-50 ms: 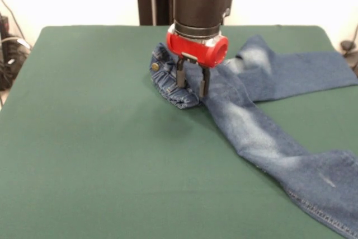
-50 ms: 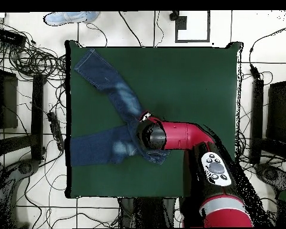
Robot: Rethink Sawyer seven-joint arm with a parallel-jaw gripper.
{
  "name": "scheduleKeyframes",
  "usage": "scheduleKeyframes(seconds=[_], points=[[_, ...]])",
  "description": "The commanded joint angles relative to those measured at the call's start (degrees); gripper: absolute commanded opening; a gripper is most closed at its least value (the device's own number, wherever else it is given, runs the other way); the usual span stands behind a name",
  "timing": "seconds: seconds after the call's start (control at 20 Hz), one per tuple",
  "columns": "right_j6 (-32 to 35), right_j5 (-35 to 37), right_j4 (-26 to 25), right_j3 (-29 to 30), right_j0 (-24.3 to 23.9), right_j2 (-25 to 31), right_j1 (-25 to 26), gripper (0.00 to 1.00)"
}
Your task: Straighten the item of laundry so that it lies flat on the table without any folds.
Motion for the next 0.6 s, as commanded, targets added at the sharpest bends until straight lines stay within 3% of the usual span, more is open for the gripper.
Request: scheduleKeyframes(seconds=[0.05,0.6], points=[[1.8,0.0,-1.4,3.4,2.6,2.0,3.5,1.00],[2.3,-2.4,-2.5,7.3,2.3,-0.5,2.3,1.00]])
